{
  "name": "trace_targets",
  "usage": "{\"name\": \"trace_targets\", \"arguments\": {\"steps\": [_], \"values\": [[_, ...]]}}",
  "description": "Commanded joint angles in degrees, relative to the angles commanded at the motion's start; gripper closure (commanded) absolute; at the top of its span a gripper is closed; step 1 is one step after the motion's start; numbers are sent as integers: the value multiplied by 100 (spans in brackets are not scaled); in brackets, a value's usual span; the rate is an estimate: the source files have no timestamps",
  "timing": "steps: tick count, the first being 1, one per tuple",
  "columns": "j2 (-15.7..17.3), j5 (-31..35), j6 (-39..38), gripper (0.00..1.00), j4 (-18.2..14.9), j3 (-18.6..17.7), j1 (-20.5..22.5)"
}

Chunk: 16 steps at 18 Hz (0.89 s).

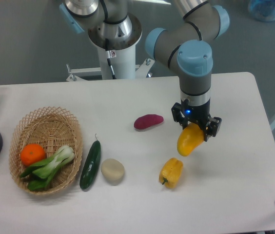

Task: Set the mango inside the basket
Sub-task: 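Lift the held yellow mango and carry it toward the wicker basket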

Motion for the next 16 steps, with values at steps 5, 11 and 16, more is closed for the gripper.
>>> {"name": "trace_targets", "arguments": {"steps": [5,11,16], "values": [[0,0,26,63,-26,0,0],[18,-70,-289,63,-123,9,-167],[44,-62,-912,64,-79,-114,-693]]}}
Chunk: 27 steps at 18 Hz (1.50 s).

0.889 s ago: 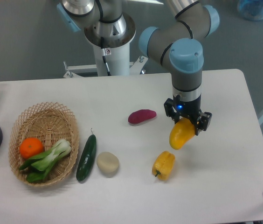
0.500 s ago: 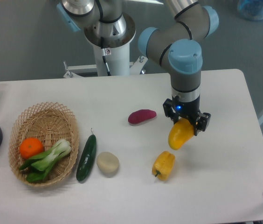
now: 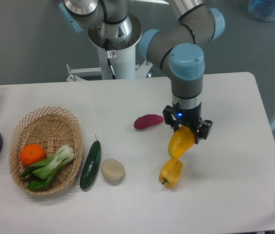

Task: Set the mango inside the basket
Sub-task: 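Lift the held yellow mango and carry it toward the wicker basket, then lower the yellow mango into the wicker basket beside the orange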

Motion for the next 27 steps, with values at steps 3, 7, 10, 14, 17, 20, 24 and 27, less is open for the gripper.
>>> {"name": "trace_targets", "arguments": {"steps": [3,7,10,14,17,20,24,27], "values": [[140,-17,-879,65,97,-97,-510],[228,0,-1065,65,106,-237,-1422],[597,-17,-1127,65,307,-641,-2047],[633,-35,-925,64,563,-897,-2532],[615,-114,-951,64,528,-1116,-2655],[432,-114,-960,59,572,-1301,-2717],[317,-149,-1021,55,580,-1205,-2893],[246,-254,-1162,51,580,-1082,-2990]]}}
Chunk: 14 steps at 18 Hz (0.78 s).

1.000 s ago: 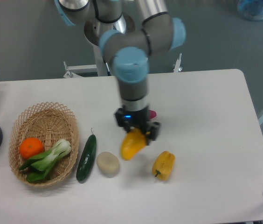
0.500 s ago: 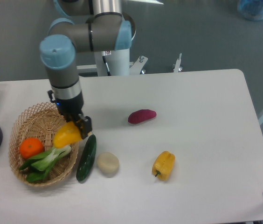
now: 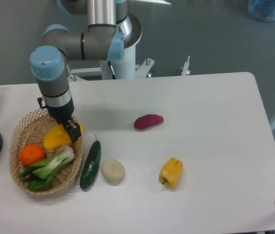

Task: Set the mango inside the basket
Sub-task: 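Lower the yellow mango into the wicker basket beside the orange, then open the gripper to release the mango and raise it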

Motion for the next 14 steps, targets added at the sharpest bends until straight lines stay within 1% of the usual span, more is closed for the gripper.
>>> {"name": "trace_targets", "arguments": {"steps": [1,2,3,4,8,10,11,14], "values": [[-35,-9,0,48,17,53,-52],[-114,-9,0,36,44,97,-88],[-141,-9,0,7,79,123,-88],[-176,-9,0,0,123,123,-88],[-132,-18,0,0,149,71,-80],[-53,-27,-70,0,149,62,-53],[25,-9,-123,0,141,62,8],[446,44,-150,0,141,79,455]]}}
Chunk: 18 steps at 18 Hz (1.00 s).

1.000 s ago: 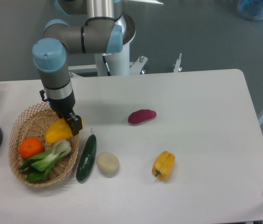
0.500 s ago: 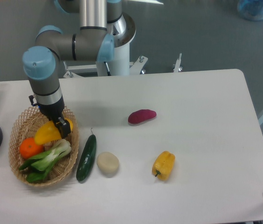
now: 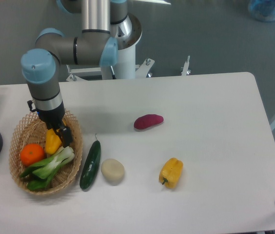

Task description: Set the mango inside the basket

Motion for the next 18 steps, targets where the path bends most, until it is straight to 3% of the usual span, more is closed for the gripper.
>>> {"name": "trace_targets", "arguments": {"steps": [2,4,11,15,18], "values": [[334,0,35,0,0,53,474],[423,9,70,0,-26,70,826],[161,351,763,0,-35,44,1924],[-85,273,1641,0,-26,167,2917],[-121,2,2476,0,-35,158,3340]]}}
